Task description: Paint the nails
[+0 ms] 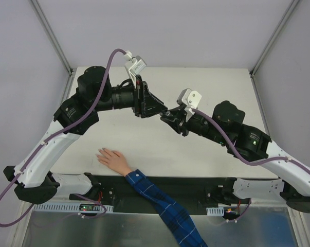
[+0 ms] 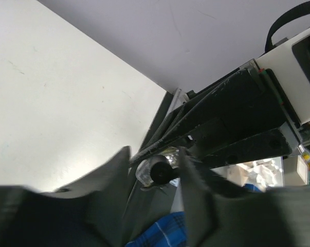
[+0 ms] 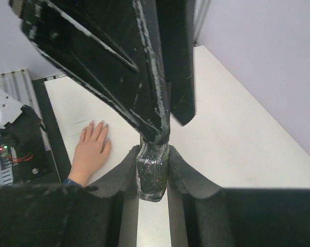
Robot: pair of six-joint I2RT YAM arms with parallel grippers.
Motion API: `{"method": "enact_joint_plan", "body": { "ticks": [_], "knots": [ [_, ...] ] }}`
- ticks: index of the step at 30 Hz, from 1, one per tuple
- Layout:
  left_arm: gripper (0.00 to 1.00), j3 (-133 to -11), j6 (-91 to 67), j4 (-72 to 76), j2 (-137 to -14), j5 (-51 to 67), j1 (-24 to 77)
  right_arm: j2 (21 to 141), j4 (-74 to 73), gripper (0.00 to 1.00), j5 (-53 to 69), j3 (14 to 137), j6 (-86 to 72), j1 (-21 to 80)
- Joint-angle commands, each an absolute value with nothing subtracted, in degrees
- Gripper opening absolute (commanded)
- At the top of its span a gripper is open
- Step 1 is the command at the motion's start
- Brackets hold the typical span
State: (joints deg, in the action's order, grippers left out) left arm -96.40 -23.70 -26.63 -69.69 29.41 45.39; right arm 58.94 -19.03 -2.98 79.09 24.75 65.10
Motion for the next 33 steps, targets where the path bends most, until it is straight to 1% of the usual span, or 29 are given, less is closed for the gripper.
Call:
{"method": "enact_joint_plan", "body": {
  "ticks": [1, 2, 3, 5, 6, 7, 8, 9, 10, 11, 13, 14, 16, 18, 19, 20, 21, 24, 25, 28, 33],
  "knots": [
    [0.24, -98.2, -23.6, -25.5, -70.1, 32.9, 45.8, 58.8, -14.2, 0.0, -9.6, 81.7, 26.0, 65.7],
    [0.06, -98.2, -23.3, -25.5, -70.2, 33.7, 45.8, 58.8, -14.0, 0.0, -9.6, 81.7, 26.1, 65.7],
    [0.0, -98.2, -22.8, -25.5, -70.2, 34.8, 45.8, 58.8, -13.9, 0.0, -9.4, 81.5, 26.1, 65.8],
    [0.0, -98.3, -22.1, -24.9, -70.0, 39.5, 45.8, 58.3, -14.1, 0.0, -4.9, 80.9, 25.6, 65.2],
    [0.0, -98.1, -21.5, -24.3, -69.7, 41.6, 45.8, 57.8, -14.5, 0.0, -0.7, 80.9, 24.7, 64.3],
    [0.0, -97.7, -21.5, -21.6, -69.0, 43.6, 45.8, 57.7, -14.8, 0.0, 16.3, 80.8, 22.8, 59.9],
    [0.0, -97.1, -21.5, -19.9, -68.3, 47.7, 45.7, 57.7, -13.0, 0.0, 27.9, 80.2, 17.5, 56.6],
    [0.0, -95.7, -21.9, -17.8, -67.6, 49.2, 45.8, 58.4, -10.1, 0.0, 40.2, 79.9, 13.2, 53.4],
    [0.0, -94.8, -22.2, -15.8, -66.0, 50.9, 45.8, 58.9, -5.8, 0.0, 59.7, 79.3, 8.7, 49.9],
    [0.0, -94.1, -22.5, -12.3, -65.4, 53.0, 45.7, 59.8, 4.1, 0.0, 65.1, 78.5, -1.6, 49.7],
    [0.0, -92.5, -23.7, -9.9, -64.0, 54.6, 45.8, 60.9, 9.6, 0.0, 69.6, 78.0, -6.9, 50.1],
    [0.0, -92.5, -24.0, -8.8, -63.9, 55.1, 45.8, 60.6, 10.0, 0.0, 69.1, 77.7, -7.2, 50.2],
    [0.0, -92.9, -24.3, -8.9, -63.9, 55.4, 45.8, 59.5, 8.5, 0.0, 66.5, 77.0, -5.3, 50.1],
    [0.0, -93.2, -25.0, -8.9, -64.2, 54.8, 45.7, 59.0, 2.0, 0.0, 65.0, 78.2, -0.3, 50.0],
    [0.08, -93.4, -25.3, -8.9, -64.3, 54.6, 45.6, 58.5, 0.3, 0.0, 63.2, 78.6, 1.4, 50.1],
    [0.25, -93.6, -25.7, -9.0, -64.3, 54.4, 45.5, 58.2, -2.3, 0.0, 62.6, 78.5, 2.2, 50.0],
    [0.47, -93.8, -25.9, -9.4, -64.3, 53.9, 45.4, 57.9, -3.4, 0.0, 61.7, 78.6, 4.3, 50.1],
    [0.89, -93.9, -24.6, -11.2, -63.6, 49.8, 45.4, 57.0, -9.8, 0.0, 57.2, 79.7, 8.3, 50.1],
    [0.93, -94.1, -24.1, -13.2, -63.5, 47.7, 45.4, 56.7, -11.1, 0.0, 54.9, 80.0, 10.3, 50.0],
    [0.93, -95.8, -22.4, -17.0, -63.8, 44.8, 45.3, 55.5, -13.3, 0.0, 51.3, 79.5, 11.9, 50.2],
    [0.85, -97.2, -21.1, -20.5, -65.0, 41.8, 45.3, 54.5, -13.1, 0.0, 45.5, 78.8, 12.3, 50.1]
  ]
}}
